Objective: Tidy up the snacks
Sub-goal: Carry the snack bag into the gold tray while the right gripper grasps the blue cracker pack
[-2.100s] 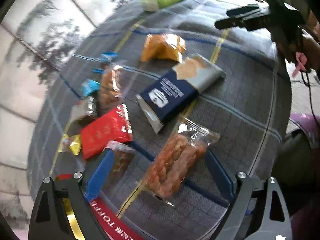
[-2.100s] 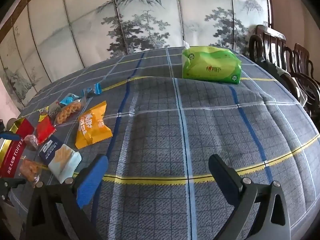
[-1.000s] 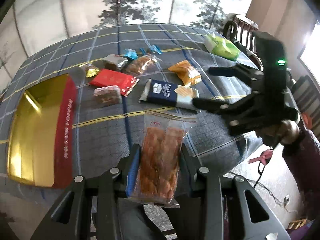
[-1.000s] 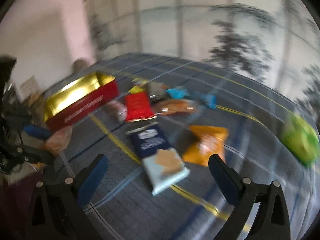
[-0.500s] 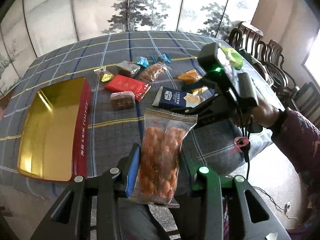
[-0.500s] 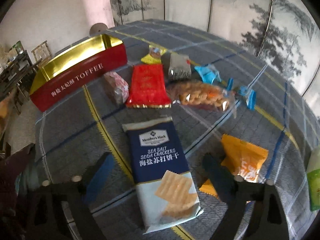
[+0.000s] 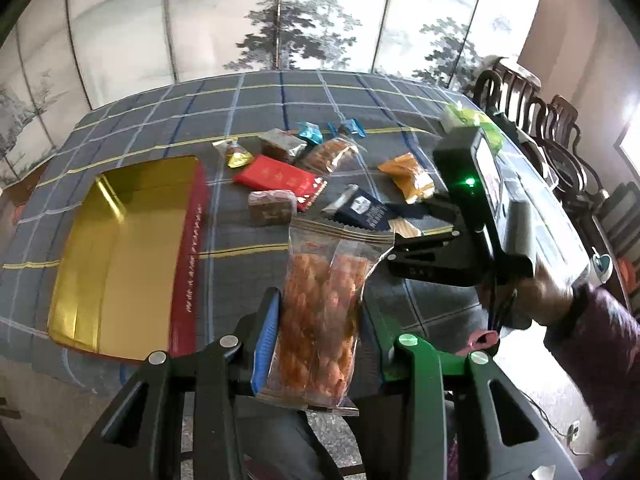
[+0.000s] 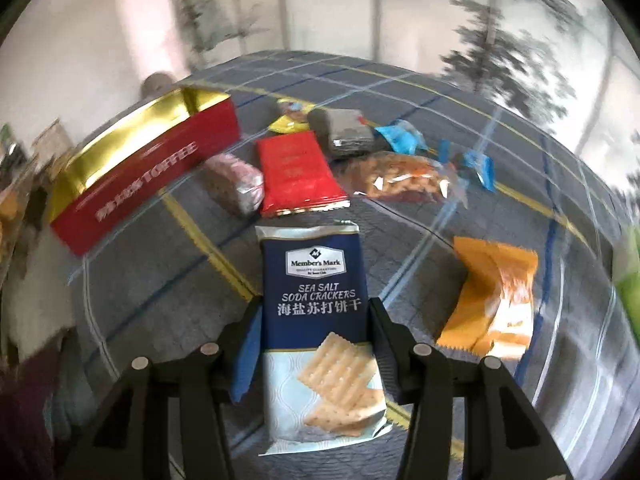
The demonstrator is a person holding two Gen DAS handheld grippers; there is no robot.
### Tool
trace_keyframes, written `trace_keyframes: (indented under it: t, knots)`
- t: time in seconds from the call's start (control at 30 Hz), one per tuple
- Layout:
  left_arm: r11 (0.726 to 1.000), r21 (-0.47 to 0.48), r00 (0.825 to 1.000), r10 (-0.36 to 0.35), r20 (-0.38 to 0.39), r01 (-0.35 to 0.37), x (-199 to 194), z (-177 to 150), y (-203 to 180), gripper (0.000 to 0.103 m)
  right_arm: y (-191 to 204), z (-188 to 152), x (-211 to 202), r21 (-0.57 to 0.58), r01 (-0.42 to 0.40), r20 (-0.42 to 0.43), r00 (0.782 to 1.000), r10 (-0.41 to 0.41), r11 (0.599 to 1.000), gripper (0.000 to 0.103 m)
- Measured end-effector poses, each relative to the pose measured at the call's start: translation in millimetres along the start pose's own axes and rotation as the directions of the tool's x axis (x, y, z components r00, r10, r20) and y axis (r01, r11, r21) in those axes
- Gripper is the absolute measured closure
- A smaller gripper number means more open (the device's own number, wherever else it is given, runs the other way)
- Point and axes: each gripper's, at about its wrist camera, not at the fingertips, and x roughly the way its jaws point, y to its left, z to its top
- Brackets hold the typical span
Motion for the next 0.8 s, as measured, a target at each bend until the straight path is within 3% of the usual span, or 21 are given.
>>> trace_keyframes:
  t: [0.2,0.57,0.8]
  knots:
    - [0.999,-0.028,0.999,0.034,0.016,-0.033,-5.4,1.9,16.8,0.069,-3.4,-6.6,0.5,0.101,0.023,0.037,0.999,-0.027,0.995,0.052]
    - [0.989,-0.044,0.990,0.140,0.029,-0.139,-0.9,6.9,56.1,0.068,9.2,-6.9,2.9,0.049,0.115,0.043,0.992,-0.117,0.992,0.052]
    - [0.976,-0.034,0.977,0.215,0.000,-0.215,21.0,15.1,92.5,0.068,9.3,-6.8,2.2,0.057,0.119,0.044,0.992,-0.121,0.991,0.052]
